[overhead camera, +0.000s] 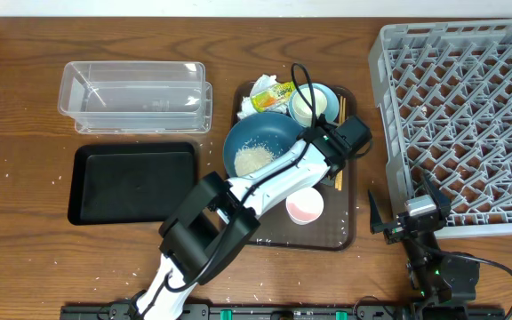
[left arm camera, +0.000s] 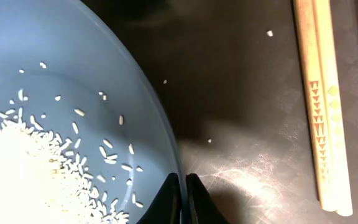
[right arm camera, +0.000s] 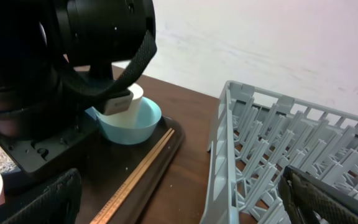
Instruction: Sort waste into correct bins and load items into the dishwasher rack
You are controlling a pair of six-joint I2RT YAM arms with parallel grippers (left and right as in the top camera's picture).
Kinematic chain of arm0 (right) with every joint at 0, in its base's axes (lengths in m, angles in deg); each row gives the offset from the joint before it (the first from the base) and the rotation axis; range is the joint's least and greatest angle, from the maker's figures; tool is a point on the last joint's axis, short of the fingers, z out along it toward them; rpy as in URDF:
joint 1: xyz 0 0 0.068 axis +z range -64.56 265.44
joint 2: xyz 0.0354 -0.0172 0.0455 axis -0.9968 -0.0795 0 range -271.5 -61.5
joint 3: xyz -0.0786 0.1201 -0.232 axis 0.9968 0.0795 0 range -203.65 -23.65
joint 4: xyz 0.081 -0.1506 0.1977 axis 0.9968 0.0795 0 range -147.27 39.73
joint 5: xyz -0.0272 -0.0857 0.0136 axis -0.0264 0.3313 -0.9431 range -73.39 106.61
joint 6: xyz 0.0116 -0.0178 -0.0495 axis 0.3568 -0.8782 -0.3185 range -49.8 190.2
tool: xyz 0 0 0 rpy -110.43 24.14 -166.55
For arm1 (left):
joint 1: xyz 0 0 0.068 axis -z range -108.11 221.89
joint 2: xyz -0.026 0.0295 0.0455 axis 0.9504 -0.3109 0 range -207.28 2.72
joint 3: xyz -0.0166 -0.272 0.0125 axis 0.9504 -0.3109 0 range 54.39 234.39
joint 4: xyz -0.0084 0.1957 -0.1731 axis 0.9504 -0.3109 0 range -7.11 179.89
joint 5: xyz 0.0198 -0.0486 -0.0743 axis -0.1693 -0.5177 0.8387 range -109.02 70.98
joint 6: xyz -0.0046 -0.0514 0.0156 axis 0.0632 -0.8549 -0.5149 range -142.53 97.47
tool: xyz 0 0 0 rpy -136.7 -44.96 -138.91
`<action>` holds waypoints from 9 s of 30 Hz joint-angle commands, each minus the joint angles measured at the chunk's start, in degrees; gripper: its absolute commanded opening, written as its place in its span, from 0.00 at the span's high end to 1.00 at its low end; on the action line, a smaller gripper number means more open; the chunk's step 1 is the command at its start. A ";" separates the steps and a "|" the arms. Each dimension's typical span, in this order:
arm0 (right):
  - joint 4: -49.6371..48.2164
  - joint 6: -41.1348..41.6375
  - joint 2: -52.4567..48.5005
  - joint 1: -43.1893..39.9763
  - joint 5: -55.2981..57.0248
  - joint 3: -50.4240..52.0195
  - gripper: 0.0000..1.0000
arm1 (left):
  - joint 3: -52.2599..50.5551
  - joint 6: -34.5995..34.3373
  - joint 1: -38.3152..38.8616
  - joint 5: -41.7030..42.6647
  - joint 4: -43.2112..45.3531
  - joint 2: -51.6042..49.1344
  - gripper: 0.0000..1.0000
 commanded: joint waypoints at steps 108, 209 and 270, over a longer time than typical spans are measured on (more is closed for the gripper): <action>0.28 -0.74 0.15 -0.50 0.26 0.07 0.01 | -29.44 27.89 -88.26 101.61 -21.90 36.41 0.94; 46.56 7.04 -36.72 4.63 -23.30 -50.42 0.01 | -25.31 2.23 -64.92 18.80 -17.29 63.71 0.13; 48.87 36.00 -87.52 48.52 14.86 -58.77 0.57 | -25.31 2.21 -64.92 18.82 -18.93 54.42 0.12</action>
